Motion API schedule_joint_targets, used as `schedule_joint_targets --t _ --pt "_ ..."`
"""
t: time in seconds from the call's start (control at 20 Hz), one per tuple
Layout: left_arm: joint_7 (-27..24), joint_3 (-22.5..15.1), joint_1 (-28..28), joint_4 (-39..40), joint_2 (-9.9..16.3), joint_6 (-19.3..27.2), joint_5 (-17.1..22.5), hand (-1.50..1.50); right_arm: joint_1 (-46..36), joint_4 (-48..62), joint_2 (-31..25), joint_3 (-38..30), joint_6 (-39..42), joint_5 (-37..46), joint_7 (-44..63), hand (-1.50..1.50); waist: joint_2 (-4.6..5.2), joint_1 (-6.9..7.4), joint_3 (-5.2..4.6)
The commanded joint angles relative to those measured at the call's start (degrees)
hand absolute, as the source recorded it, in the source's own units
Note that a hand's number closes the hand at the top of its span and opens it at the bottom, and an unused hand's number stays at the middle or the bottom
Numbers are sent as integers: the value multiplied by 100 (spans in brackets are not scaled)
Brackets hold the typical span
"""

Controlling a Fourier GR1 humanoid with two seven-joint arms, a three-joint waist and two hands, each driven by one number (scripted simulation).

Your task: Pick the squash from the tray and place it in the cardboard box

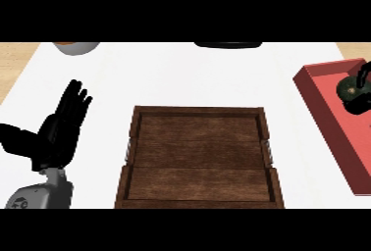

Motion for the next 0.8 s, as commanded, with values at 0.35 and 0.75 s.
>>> schedule_joint_targets --t 0.35,0.75 --pt "-166 -15 -10 130 -37 -49 2 0 -730 2169 -82 -753 -1523 -539 -1387 -150 24 40 13" --pt "-174 79 221 53 34 -144 98 0 -819 1585 112 -1754 -2069 -2188 -2661 -150 -42 -101 5"
